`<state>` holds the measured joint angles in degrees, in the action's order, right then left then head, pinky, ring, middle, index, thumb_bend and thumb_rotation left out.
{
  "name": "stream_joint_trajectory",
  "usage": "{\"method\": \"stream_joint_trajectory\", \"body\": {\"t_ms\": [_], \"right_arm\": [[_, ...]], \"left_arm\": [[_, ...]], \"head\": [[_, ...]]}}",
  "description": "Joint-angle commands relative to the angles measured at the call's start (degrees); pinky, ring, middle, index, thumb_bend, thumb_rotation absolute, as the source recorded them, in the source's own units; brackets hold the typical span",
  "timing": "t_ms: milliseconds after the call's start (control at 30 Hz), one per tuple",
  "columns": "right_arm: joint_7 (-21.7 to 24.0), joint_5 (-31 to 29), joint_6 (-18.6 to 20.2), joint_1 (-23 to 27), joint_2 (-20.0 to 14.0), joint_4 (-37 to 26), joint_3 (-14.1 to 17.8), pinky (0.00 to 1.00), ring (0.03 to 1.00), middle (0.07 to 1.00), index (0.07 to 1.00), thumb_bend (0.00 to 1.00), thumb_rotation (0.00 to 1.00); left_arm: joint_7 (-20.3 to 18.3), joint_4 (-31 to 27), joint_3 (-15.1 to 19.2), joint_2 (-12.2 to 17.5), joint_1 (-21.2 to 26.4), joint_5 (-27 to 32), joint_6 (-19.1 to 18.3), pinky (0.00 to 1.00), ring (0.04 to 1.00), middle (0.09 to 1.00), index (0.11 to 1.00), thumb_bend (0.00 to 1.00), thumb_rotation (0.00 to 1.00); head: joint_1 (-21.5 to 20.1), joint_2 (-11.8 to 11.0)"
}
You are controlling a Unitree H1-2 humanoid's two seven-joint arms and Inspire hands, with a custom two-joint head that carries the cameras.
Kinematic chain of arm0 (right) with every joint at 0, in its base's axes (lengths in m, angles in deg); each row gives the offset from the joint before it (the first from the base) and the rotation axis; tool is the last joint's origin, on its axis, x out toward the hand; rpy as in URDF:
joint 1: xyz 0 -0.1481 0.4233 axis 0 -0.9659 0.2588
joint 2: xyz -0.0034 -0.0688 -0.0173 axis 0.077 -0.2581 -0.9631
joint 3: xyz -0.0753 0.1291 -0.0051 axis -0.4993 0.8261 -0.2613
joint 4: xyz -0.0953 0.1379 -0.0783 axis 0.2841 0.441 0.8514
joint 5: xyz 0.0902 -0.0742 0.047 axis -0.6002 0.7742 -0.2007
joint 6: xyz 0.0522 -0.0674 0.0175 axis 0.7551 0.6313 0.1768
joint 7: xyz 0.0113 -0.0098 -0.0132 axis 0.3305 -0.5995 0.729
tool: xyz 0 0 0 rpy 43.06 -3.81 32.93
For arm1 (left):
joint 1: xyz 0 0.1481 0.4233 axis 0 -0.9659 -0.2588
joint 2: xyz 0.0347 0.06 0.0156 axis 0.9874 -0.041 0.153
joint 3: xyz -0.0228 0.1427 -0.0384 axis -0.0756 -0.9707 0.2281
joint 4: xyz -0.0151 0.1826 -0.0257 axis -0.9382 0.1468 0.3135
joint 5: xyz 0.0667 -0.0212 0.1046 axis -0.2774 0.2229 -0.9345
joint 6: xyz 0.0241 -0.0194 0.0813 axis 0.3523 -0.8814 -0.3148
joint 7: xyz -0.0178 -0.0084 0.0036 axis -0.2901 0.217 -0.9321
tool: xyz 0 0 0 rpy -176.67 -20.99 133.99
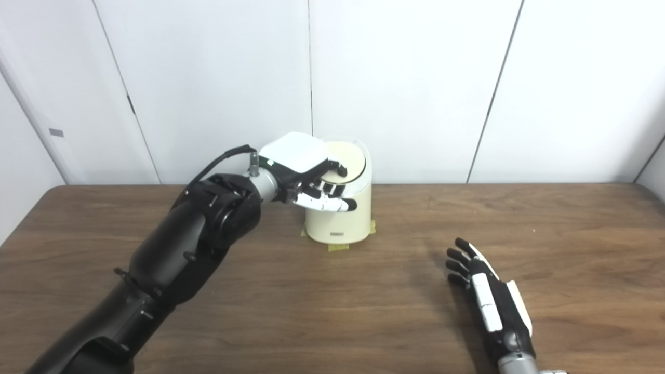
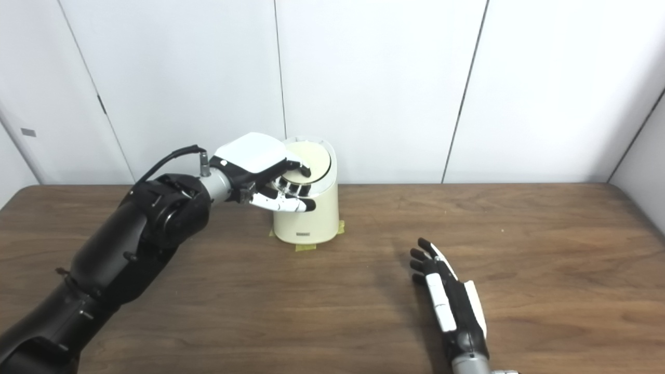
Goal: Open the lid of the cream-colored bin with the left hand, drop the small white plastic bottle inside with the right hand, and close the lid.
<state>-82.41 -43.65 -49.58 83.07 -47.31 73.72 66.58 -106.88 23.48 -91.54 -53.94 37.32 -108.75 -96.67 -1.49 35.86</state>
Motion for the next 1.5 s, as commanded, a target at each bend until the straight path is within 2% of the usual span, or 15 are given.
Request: {"method": "stream_joint_trajectory", "body": {"t_ms": [0, 200, 300, 467, 800, 1000, 1133, 1233, 1367, 1467], "right_arm": [[0.12, 0.51, -0.49, 0.74, -0.34, -1.59, -0.25, 0.80, 0.841, 0.855, 0.908, 0.53, 1.00], [-0.51, 1.56, -0.29, 1.15, -0.19, -1.04, -0.46, 0.79, 0.847, 0.854, 0.907, 0.53, 1.00], [-0.67, 1.58, -0.72, 1.51, -0.06, -0.46, -0.42, 0.78, 0.842, 0.850, 0.906, 0.56, 1.00], [-0.83, 1.34, -0.30, 1.81, 0.30, -0.78, -0.41, 0.78, 0.837, 0.847, 0.904, 0.54, 1.00], [-0.81, 0.62, -0.46, 2.14, 0.42, -1.08, -0.08, 0.80, 0.844, 0.853, 0.913, 0.54, 1.00], [-0.96, 0.21, -0.09, 2.16, 0.62, -1.37, 0.17, 0.80, 0.841, 0.852, 0.912, 0.54, 1.00], [-0.90, 0.31, -0.29, 2.06, 0.47, -1.48, 0.20, 0.80, 0.842, 0.853, 0.912, 0.53, 1.00], [-0.78, 0.17, -0.34, 2.03, 0.44, -1.58, 0.19, 0.81, 0.846, 0.858, 0.916, 0.53, 1.00], [-0.77, -0.10, -0.25, 2.10, 0.40, -1.35, 0.32, 0.81, 0.846, 0.855, 0.915, 0.53, 1.00], [-0.81, 0.28, -0.40, 2.20, 0.07, -0.96, 0.24, 0.81, 0.845, 0.856, 0.918, 0.55, 1.00]], "left_arm": [[-1.90, 1.19, -1.01, 0.67, 1.23, -1.82, 0.35, 0.82, 0.860, 0.858, 0.847, 0.60, 0.87], [-4.48, 1.99, -3.76, -0.17, 2.12, -6.12, -0.09, 0.85, 0.867, 0.857, 0.837, 0.61, 0.86], [-4.89, 2.13, -4.99, 0.04, 2.28, -7.95, 1.00, 0.85, 0.860, 0.843, 0.808, 0.62, 0.88], [-5.40, 2.17, -6.29, 0.35, 2.02, -9.98, 2.82, 0.85, 0.851, 0.829, 0.786, 0.63, 0.87], [-6.97, 1.43, -7.29, 0.50, 1.63, -12.56, 5.16, 0.87, 0.847, 0.811, 0.764, 0.64, 0.92], [-8.37, 0.62, -6.77, 0.38, 1.40, -12.78, 4.98, 0.87, 0.855, 0.817, 0.769, 0.64, 0.94], [-8.01, 0.14, -5.91, 0.38, 1.16, -12.12, 4.94, 0.86, 0.848, 0.814, 0.765, 0.64, 0.92], [-6.72, -0.84, -3.47, 0.14, 0.59, -9.95, 3.83, 0.85, 0.833, 0.810, 0.768, 0.63, 0.88], [-0.74, -2.27, 1.61, 0.49, -0.28, -6.55, 4.80, 0.81, 0.825, 0.819, 0.780, 0.60, 0.81], [1.65, -3.79, 4.47, 0.73, -0.72, -5.22, 5.32, 0.79, 0.825, 0.820, 0.784, 0.56, 0.77]], "head": [[-0.17, 0.06], [-0.30, -0.01], [-0.49, -0.11], [-0.75, -0.21], [-1.08, -0.25], [-1.28, -0.17], [-1.34, -0.09], [-1.62, 0.10], [-1.68, 0.11], [-1.84, 0.08]]}}
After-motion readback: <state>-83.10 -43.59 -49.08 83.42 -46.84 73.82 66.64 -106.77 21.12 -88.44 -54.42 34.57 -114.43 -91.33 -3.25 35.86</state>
